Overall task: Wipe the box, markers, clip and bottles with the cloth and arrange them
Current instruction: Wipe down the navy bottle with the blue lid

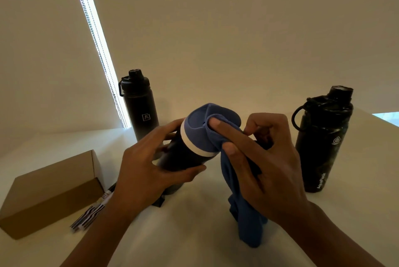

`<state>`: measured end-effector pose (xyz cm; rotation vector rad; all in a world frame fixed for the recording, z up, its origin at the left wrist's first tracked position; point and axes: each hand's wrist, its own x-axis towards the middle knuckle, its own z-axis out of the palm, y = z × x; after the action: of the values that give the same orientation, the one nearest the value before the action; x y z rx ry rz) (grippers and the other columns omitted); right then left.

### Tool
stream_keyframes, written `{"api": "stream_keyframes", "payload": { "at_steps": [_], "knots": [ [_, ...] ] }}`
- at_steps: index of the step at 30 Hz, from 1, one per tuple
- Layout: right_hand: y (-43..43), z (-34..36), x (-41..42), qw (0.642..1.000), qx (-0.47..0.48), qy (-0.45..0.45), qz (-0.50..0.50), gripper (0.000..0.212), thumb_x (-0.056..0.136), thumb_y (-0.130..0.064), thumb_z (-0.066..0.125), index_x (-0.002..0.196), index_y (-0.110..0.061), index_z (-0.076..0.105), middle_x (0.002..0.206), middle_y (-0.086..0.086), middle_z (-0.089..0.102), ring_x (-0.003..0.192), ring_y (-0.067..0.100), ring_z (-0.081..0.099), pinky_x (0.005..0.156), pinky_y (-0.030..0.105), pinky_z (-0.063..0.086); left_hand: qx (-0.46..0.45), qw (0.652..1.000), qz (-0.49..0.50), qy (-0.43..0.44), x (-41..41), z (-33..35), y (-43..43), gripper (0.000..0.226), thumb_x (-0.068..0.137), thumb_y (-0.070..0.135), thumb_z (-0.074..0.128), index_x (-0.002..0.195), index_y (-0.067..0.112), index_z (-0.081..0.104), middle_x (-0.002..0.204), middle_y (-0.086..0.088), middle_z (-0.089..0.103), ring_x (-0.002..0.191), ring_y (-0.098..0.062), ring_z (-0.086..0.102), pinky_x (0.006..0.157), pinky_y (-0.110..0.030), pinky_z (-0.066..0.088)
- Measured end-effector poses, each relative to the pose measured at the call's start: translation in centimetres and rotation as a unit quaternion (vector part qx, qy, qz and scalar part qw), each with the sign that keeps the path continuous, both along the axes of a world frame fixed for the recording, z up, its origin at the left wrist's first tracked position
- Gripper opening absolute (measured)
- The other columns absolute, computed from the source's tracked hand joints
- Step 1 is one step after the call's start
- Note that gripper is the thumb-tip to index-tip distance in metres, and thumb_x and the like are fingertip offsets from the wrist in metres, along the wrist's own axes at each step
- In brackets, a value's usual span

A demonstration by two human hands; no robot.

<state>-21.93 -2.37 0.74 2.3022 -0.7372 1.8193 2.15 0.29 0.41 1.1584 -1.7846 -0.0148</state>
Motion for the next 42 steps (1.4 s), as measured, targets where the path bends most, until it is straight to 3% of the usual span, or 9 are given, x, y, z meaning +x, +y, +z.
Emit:
{"api": "stream_keyframes", "payload": {
  "at_steps": [5, 12, 19, 24, 28, 31, 34, 38, 42],
  "knots": [
    [-0.6, -0.2, -0.7, 1.0, -0.007, -0.001, 0.016, 0.023, 0.1, -0.032, 0.063, 0.115, -0.016, 0.057, 0.111, 0.005, 0.046, 0.075, 0.014, 0.052, 0.065, 0.027, 0.048, -0.002, 1.0, 0.02, 0.001, -0.4, -0.2, 0.0, 0.088, 0.064, 0.069, 0.078, 0.143, 0.049, 0.045, 0.129, 0.029, 0.06, 0.118, 0.017, 0.056, 0.099, -0.005, 0.045],
    [-1.7, -1.0, -1.0, 1.0, 0.001, -0.013, 0.011, 0.036, 0.098, -0.039, 0.062, 0.108, -0.005, 0.059, 0.105, -0.009, 0.045, 0.077, -0.002, 0.047, 0.073, 0.013, 0.044, 0.026, 0.997, 0.067, 0.008, -0.9, -0.5, -0.1, 0.095, 0.059, 0.072, 0.076, 0.141, 0.029, 0.057, 0.13, 0.001, 0.071, 0.119, -0.024, 0.067, 0.102, -0.056, 0.055],
    [-2.1, -1.4, 0.1, 0.996, -0.047, -0.052, 0.056, 0.024, 0.106, -0.032, 0.047, 0.1, -0.009, 0.048, 0.093, -0.005, 0.042, 0.067, 0.01, 0.048, 0.062, 0.026, 0.048, 0.002, 0.998, 0.053, 0.033, -0.5, -0.1, 0.3, 0.088, 0.065, 0.078, 0.076, 0.142, 0.043, 0.051, 0.128, 0.03, 0.061, 0.12, 0.009, 0.059, 0.1, -0.017, 0.05],
    [-0.9, -0.8, 0.4, 0.991, 0.031, -0.072, 0.108, 0.013, 0.104, -0.022, 0.053, 0.111, -0.012, 0.056, 0.1, 0.0, 0.052, 0.096, 0.002, 0.062, 0.077, 0.015, 0.051, 0.024, 0.997, 0.067, 0.032, -0.8, -0.5, -0.1, 0.088, 0.064, 0.073, 0.08, 0.141, 0.04, 0.053, 0.13, 0.02, 0.064, 0.119, -0.001, 0.062, 0.102, -0.027, 0.049],
    [-0.8, -0.5, 1.2, 0.979, 0.086, -0.11, 0.146, 0.02, 0.107, -0.034, 0.045, 0.109, -0.02, 0.06, 0.106, -0.03, 0.055, 0.101, -0.01, 0.059, 0.085, 0.009, 0.048, 0.066, 0.992, 0.101, 0.041, -1.1, -0.5, -0.3, 0.103, 0.06, 0.073, 0.084, 0.142, 0.019, 0.057, 0.134, -0.008, 0.068, 0.125, -0.026, 0.063, 0.108, -0.047, 0.048],
    [-0.6, -0.2, 2.2, 0.977, 0.095, -0.139, 0.131, 0.044, 0.105, -0.041, 0.041, 0.101, -0.002, 0.06, 0.091, -0.016, 0.051, 0.08, 0.006, 0.059, 0.067, 0.014, 0.053, 0.067, 0.992, 0.086, 0.057, -1.4, -0.3, 0.0, 0.099, 0.06, 0.075, 0.083, 0.143, 0.031, 0.052, 0.135, -0.001, 0.066, 0.125, -0.022, 0.061, 0.107, -0.044, 0.047],
    [-0.3, -0.2, 2.0, 0.985, 0.05, -0.134, 0.097, 0.049, 0.109, -0.025, 0.039, 0.099, 0.016, 0.064, 0.086, 0.015, 0.069, 0.081, 0.02, 0.07, 0.083, 0.014, 0.055, 0.059, 0.993, 0.079, 0.06, -1.5, -0.2, 0.2, 0.093, 0.054, 0.076, 0.071, 0.137, 0.04, 0.049, 0.13, 0.008, 0.067, 0.122, -0.019, 0.063, 0.104, -0.044, 0.05],
    [-0.1, 0.4, -0.6, 0.978, 0.125, -0.094, 0.139, 0.02, 0.102, -0.009, 0.061, 0.118, -0.019, 0.068, 0.112, -0.016, 0.062, 0.108, -0.003, 0.059, 0.097, 0.016, 0.045, 0.041, 0.995, 0.071, 0.056, -1.0, -0.3, 0.0, 0.089, 0.058, 0.075, 0.073, 0.139, 0.046, 0.047, 0.124, 0.03, 0.058, 0.115, 0.006, 0.06, 0.099, -0.027, 0.049],
    [-0.6, -0.3, -0.1, 0.981, 0.119, -0.099, 0.116, 0.016, 0.105, -0.021, 0.056, 0.115, -0.015, 0.066, 0.114, -0.025, 0.058, 0.108, -0.007, 0.058, 0.092, 0.016, 0.046, 0.04, 0.995, 0.066, 0.068, -1.1, -0.1, 0.0, 0.094, 0.057, 0.07, 0.086, 0.138, 0.045, 0.045, 0.126, 0.026, 0.057, 0.111, 0.014, 0.055, 0.096, -0.015, 0.042]
  ]
}}
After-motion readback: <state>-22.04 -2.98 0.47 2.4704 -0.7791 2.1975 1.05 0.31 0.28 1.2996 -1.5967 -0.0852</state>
